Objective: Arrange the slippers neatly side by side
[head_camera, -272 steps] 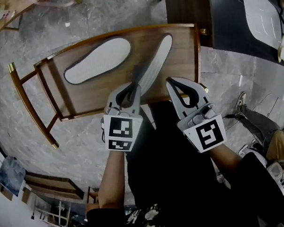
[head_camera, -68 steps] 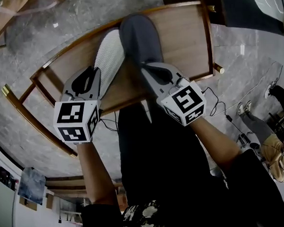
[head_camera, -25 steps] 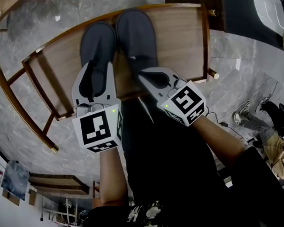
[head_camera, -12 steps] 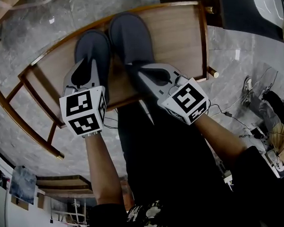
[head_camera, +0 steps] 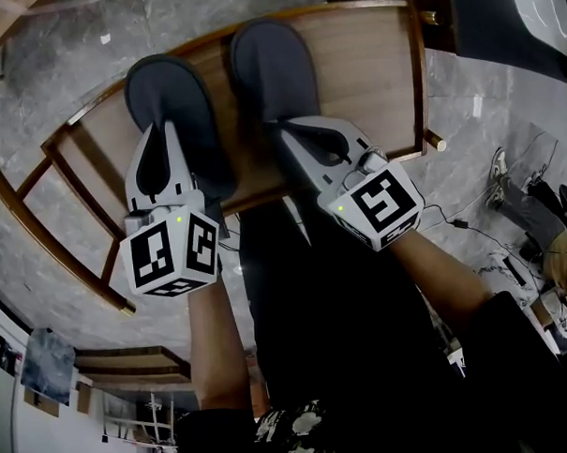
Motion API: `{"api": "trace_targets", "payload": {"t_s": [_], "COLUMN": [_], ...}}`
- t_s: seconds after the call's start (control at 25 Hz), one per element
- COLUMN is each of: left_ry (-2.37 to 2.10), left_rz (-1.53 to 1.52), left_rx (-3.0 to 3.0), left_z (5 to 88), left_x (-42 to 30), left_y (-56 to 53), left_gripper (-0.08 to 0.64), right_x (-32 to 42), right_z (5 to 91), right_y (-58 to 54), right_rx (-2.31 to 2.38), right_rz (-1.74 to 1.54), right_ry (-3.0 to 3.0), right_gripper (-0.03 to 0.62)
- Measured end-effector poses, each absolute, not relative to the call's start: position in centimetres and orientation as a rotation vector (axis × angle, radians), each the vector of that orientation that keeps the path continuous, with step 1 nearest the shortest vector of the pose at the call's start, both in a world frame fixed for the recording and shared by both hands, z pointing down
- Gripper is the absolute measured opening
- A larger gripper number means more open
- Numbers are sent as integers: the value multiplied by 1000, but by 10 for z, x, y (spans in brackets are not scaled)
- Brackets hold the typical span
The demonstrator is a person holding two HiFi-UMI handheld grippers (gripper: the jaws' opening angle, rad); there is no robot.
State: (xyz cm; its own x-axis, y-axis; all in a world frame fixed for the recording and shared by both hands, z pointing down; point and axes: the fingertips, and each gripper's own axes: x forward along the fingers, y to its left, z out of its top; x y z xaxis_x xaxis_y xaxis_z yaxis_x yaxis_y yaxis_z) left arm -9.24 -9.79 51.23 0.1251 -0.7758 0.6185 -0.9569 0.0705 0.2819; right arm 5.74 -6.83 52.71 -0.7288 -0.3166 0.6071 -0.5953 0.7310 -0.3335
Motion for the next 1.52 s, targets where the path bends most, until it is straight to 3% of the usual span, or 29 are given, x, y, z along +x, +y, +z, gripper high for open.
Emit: {"api": "trace_targets", "payload": {"t_s": [0.32,0.44,0.64,0.72,0.76,0.84,1.52], "left_ry": [-1692,-1647,-1613,-1616,-1620,-1632,-1632], "left_rz": [305,328,326,319,311,281,144], "left_rx": [1639,1643,1669,1668,1667,1671,1614], "left_z": [544,552,553,552,551,546,544], "left_x": [-104,-98,-92,-95,-96,-98,-91], "left_y": [-98,-92,-89,-89,-90,-93,-96], "left_gripper": [26,30,64,54,37,32,31], "right_x": [45,38,34,37,39,41,27], "right_z": [511,508,529,540,544,545,540], "right_y": [-79,-83,-90,-100,-105,-113,-112], "right_rx": [758,792,848,896,920,968,1361], "right_rz": [556,575,502,547,584,689,1016], "right_ry": [-2470,-2493,-2383,-2328,-2306,-2295,-2208], "right_gripper": [2,105,161,147,74,24,17]}}
